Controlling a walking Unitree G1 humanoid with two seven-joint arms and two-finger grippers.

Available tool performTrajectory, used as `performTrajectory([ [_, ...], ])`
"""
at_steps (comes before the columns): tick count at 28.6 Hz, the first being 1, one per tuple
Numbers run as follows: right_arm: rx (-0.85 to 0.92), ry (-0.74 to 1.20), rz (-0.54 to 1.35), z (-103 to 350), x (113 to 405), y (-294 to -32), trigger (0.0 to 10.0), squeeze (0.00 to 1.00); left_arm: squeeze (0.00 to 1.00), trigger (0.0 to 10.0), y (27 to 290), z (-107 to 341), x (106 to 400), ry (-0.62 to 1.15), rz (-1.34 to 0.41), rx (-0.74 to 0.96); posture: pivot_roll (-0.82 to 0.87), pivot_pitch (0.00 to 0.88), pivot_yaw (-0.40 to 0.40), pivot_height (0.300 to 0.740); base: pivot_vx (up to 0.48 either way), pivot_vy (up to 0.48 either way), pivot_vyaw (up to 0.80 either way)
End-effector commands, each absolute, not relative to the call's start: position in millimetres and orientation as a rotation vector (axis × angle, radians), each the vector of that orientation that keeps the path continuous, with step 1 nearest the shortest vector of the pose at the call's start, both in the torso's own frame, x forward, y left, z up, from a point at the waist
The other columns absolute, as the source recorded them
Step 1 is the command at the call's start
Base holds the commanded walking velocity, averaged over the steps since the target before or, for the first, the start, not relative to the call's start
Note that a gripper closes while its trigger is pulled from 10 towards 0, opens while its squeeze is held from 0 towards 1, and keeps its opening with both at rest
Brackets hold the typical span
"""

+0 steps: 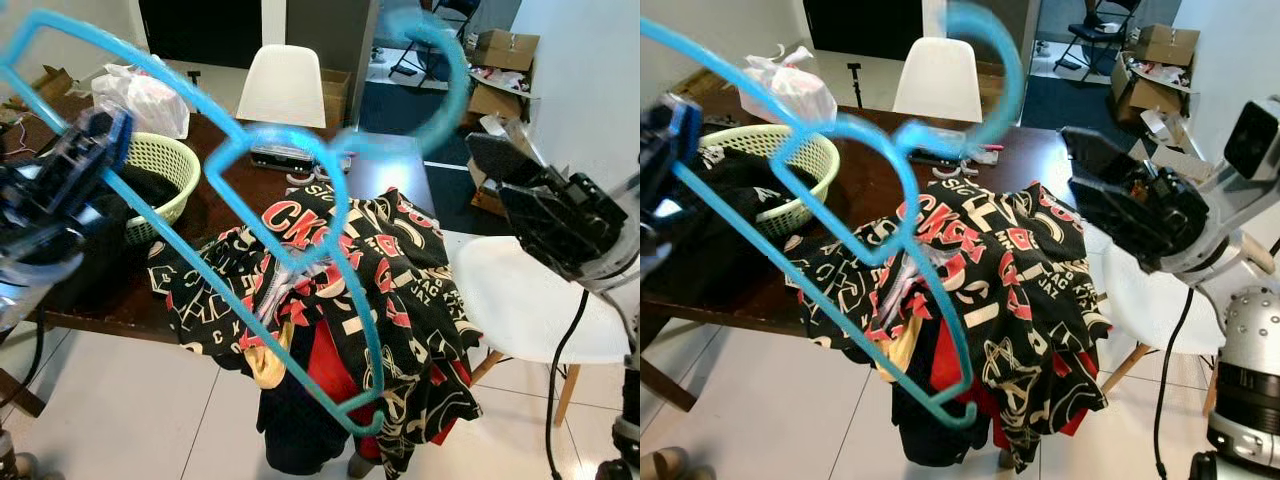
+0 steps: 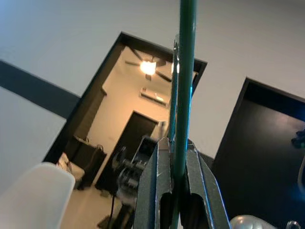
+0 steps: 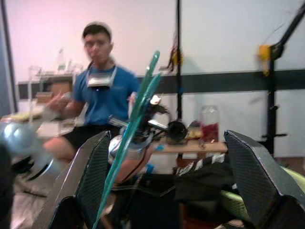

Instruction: Hang hanger

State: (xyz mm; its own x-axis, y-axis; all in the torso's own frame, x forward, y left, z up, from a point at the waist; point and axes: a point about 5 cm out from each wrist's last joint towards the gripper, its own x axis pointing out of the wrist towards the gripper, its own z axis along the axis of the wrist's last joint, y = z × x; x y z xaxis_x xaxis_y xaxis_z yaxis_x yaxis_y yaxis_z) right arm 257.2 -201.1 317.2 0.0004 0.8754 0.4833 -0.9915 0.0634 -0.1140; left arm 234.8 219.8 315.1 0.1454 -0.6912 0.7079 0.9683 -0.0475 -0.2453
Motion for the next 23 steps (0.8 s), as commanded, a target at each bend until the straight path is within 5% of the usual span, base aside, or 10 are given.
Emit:
performTrajectory([
  [1, 0.265, -0.477, 1.566, 322, 251, -192, 10.0, 0.0, 0.0, 10.0, 216, 310, 234, -0.394, -1.428, -0.801, 0.05, 0.05, -0.049, 0.74, 0.0, 0.0, 0.0],
  [17, 0.189, -0.216, 1.635, 302, 240, -134, 10.0, 0.0, 0.0, 10.0, 207, 314, 231, -0.408, -1.453, -0.719, 0.04, 0.058, -0.049, 0.74, 0.0, 0.0, 0.0],
  [19, 0.194, -0.209, 1.632, 301, 239, -129, 9.1, 0.0, 0.0, 10.0, 207, 314, 231, -0.408, -1.45, -0.716, 0.04, 0.058, -0.049, 0.74, 0.0, 0.0, 0.0],
  [20, 0.193, -0.201, 1.624, 300, 240, -126, 3.6, 0.0, 0.0, 10.0, 207, 314, 231, -0.408, -1.45, -0.713, 0.04, 0.06, -0.048, 0.74, 0.0, 0.0, 0.0],
  [21, 0.193, -0.201, 1.624, 300, 240, -126, 3.6, 0.0, 0.0, 10.0, 207, 314, 231, -0.408, -1.45, -0.713, 0.04, 0.06, -0.048, 0.74, 0.0, 0.0, 0.0],
  [22, 0.194, -0.19, 1.618, 300, 240, -125, 0.0, 0.0, 0.0, 10.0, 207, 314, 231, -0.407, -1.449, -0.705, 0.04, 0.062, -0.046, 0.74, 0.0, 0.0, 0.0],
  [23, 0.196, -0.182, 1.616, 299, 240, -125, 0.0, 0.0, 0.0, 10.0, 207, 314, 231, -0.406, -1.449, -0.698, 0.04, 0.063, -0.048, 0.74, 0.0, 0.0, 0.0],
])
